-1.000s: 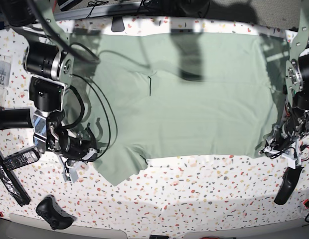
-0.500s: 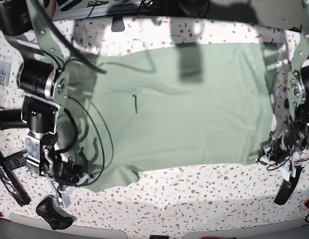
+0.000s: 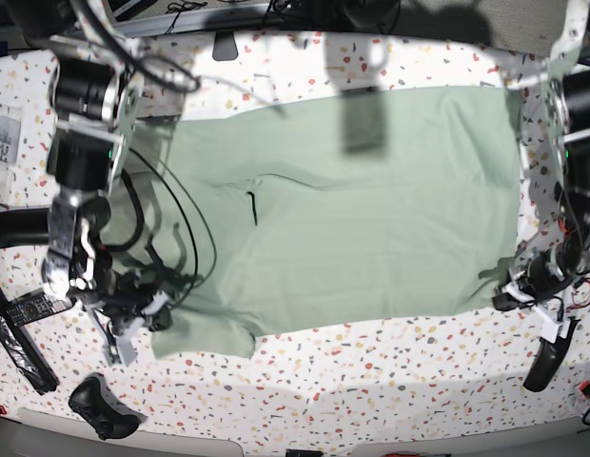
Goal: Fold the T-shirt properly
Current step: 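Grasp the hem corners and fold the hem toward the collar edge, then lay the folded hem onto the collar edge and open both grippers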
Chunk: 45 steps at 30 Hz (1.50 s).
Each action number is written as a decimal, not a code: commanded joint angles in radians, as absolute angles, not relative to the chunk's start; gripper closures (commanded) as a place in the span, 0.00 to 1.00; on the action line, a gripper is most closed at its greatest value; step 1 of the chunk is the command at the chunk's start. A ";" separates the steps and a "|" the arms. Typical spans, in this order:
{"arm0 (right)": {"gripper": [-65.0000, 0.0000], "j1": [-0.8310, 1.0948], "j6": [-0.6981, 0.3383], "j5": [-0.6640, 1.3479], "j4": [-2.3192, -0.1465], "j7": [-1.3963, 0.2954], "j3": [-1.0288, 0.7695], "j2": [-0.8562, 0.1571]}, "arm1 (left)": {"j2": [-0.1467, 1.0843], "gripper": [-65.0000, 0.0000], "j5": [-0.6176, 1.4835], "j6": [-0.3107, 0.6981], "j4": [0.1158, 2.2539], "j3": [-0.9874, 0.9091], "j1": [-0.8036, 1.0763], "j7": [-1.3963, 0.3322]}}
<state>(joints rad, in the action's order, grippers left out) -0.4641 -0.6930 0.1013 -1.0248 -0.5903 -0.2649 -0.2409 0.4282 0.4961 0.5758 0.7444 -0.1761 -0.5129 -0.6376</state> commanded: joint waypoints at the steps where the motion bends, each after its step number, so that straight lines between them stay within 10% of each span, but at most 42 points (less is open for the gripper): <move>1: 1.00 -0.467 -0.698 0.120 -1.093 -0.576 -0.268 -0.251 | 0.441 1.00 0.528 0.583 0.823 -0.177 -0.501 -0.644; 19: 1.00 -0.049 -0.698 0.227 -1.617 -0.669 -0.410 -0.263 | 0.455 1.00 0.652 0.456 1.800 -0.268 0.101 -0.775; 45: 1.00 -0.010 -0.698 0.292 -1.633 -0.743 -0.511 -0.327 | 0.455 1.00 0.512 0.365 1.837 -0.301 0.208 -0.895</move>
<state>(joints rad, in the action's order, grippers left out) 0.0059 -0.6994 0.2813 -1.6112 -0.7654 -0.5060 -0.3073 0.4404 0.5117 0.3668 1.8198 -0.2939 0.2184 -0.9115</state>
